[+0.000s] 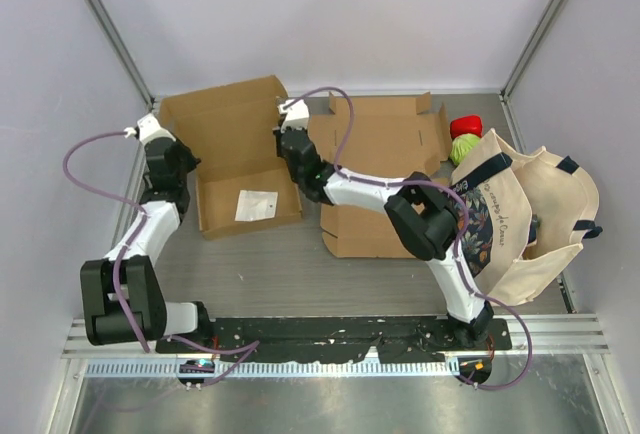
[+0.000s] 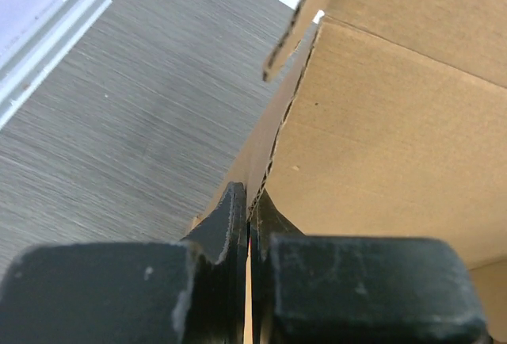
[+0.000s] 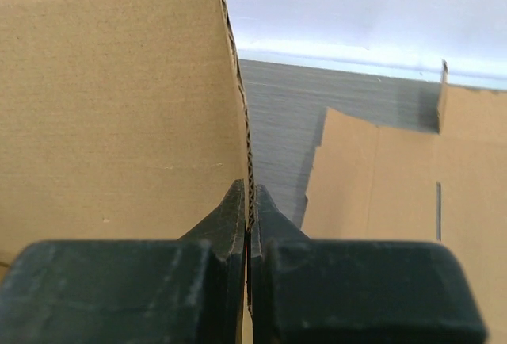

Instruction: Fold the paper box

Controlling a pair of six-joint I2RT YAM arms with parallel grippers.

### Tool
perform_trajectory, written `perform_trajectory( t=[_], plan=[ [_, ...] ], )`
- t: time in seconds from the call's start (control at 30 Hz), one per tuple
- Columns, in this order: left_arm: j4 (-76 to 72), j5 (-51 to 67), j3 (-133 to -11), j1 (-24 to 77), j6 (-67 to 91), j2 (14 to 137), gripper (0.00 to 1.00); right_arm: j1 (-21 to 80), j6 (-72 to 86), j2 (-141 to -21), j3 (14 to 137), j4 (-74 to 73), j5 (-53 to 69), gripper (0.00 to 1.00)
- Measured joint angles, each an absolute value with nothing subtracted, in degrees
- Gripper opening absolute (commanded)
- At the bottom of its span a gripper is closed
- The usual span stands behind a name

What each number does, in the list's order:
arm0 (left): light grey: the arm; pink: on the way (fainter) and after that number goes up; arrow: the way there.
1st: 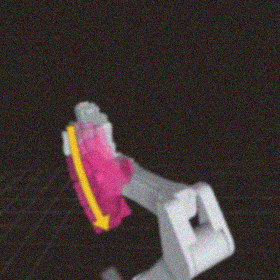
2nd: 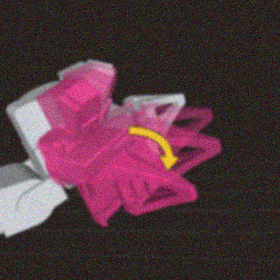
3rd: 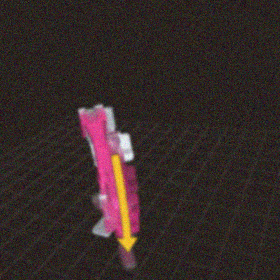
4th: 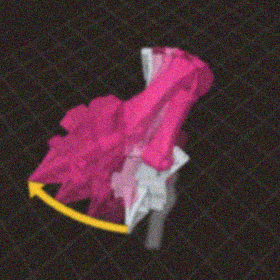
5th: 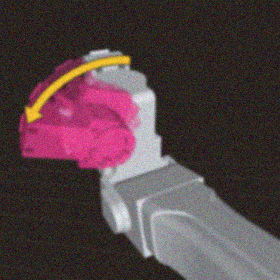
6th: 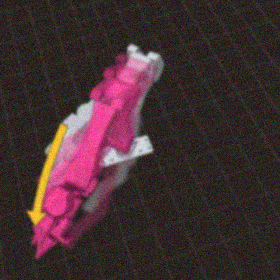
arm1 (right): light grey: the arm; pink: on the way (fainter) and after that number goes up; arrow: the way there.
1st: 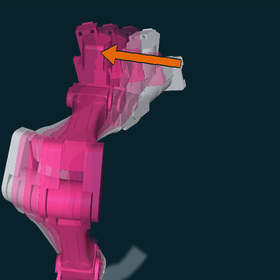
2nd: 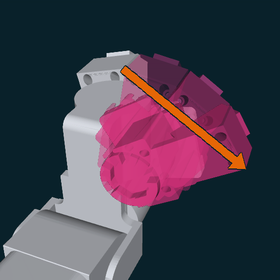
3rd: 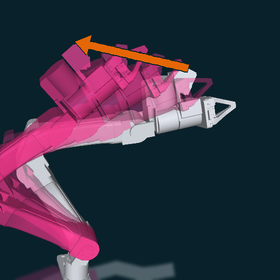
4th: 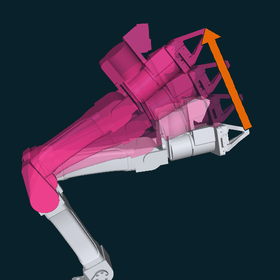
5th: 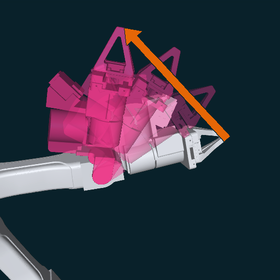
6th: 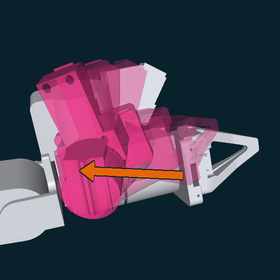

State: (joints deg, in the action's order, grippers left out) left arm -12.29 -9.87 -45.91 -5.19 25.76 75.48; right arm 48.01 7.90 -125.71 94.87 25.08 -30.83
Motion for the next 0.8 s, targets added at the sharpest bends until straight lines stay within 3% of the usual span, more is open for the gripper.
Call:
perform_trajectory(
  t=[0.23, 0.43, 0.57, 0.8],
  plan=[
    [-28.03, -11.07, -37.06, -2.39, 28.60, 75.77, 0.02, 50.59, 3.53, -125.45, 81.49, 47.99, -40.14, 0.04],
    [-33.21, -11.20, -32.10, -1.61, 30.04, 73.49, 0.02, 52.38, -0.36, -124.92, 72.58, 63.70, -42.37, 0.09],
    [-32.91, -11.00, -29.76, -1.17, 30.11, 70.54, 0.01, 52.73, 0.62, -122.91, 68.07, 66.96, -41.87, 0.19],
    [-30.94, -11.81, -28.53, -1.10, 30.92, 67.85, 0.00, 53.17, 4.16, -119.00, 64.82, 63.86, -40.07, 0.14]
  ],
)
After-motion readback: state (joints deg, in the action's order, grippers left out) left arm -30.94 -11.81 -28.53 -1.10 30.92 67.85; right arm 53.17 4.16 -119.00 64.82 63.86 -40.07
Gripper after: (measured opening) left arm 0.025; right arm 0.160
